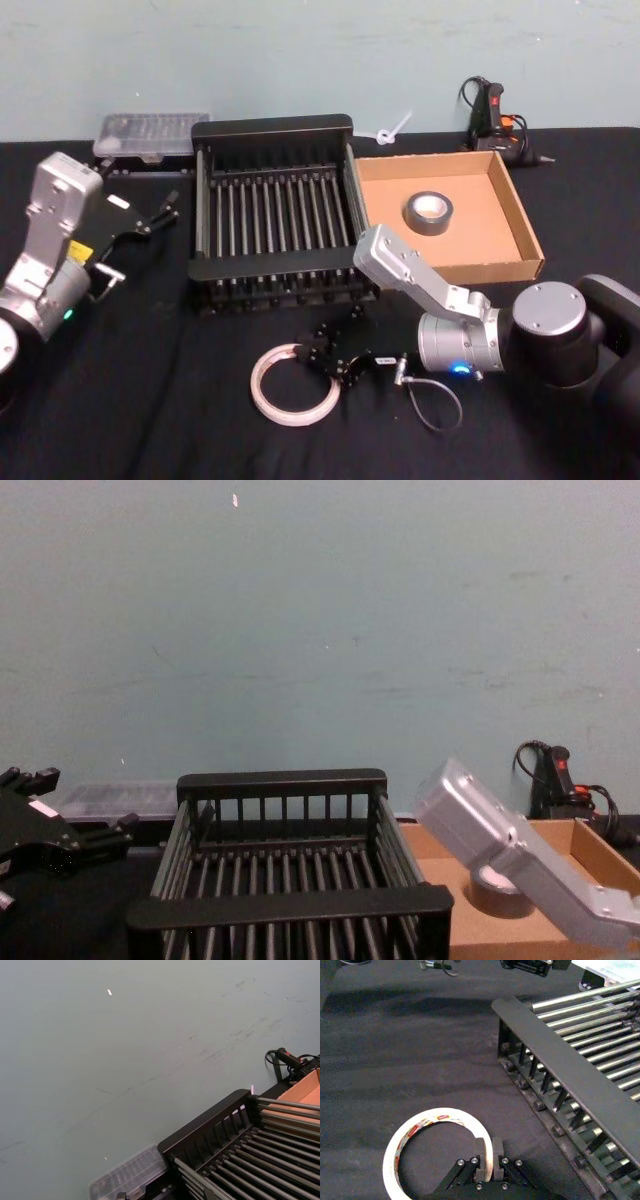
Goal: Pick up the white tape and place it into the black box , Pick up the silver tape and place it into the brown box.
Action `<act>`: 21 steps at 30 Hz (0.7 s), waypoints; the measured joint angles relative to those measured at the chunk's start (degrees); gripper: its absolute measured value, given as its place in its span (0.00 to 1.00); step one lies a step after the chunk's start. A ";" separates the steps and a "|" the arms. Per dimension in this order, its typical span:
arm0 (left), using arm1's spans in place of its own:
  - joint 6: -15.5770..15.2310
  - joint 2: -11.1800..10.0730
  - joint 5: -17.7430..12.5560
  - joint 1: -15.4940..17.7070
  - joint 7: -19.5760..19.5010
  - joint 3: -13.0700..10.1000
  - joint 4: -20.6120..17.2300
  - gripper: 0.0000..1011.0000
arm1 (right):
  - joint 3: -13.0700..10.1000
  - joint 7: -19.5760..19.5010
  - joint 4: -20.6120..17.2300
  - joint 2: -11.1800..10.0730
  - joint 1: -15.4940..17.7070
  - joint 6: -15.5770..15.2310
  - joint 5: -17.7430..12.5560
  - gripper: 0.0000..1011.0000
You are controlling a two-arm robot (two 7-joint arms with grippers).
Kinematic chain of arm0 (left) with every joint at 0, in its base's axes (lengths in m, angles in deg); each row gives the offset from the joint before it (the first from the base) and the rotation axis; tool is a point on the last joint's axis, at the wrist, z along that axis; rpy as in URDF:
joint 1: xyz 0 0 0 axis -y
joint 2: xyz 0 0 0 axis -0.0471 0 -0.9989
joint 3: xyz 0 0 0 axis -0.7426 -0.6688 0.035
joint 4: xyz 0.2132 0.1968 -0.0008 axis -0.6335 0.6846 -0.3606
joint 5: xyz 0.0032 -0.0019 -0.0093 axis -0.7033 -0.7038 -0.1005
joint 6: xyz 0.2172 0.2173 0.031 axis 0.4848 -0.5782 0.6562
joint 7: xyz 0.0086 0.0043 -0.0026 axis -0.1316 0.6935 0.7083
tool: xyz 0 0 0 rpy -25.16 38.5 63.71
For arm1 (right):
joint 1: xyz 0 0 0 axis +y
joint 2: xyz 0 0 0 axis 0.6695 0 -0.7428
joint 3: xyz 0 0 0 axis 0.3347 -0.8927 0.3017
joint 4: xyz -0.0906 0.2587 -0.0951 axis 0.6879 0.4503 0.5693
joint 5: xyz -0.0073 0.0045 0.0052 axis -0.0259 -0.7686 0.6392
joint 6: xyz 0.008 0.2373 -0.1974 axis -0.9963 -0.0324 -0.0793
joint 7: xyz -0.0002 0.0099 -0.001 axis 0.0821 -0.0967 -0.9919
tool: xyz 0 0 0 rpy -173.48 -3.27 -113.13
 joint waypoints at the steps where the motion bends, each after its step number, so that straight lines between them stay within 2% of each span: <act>1: 0.00 0.00 0.00 0.00 0.00 0.00 0.00 0.99 | -0.05 0.06 -0.10 -0.05 0.02 0.00 -0.09 0.09; 9: 0.00 0.00 0.00 0.00 0.00 0.00 0.00 0.99 | -0.75 0.20 -2.26 -1.04 0.42 -0.03 -1.08 0.09; 21: 0.00 0.00 0.00 0.00 0.00 0.00 0.00 0.99 | -3.03 0.13 -7.85 -4.12 1.11 0.30 -3.68 0.09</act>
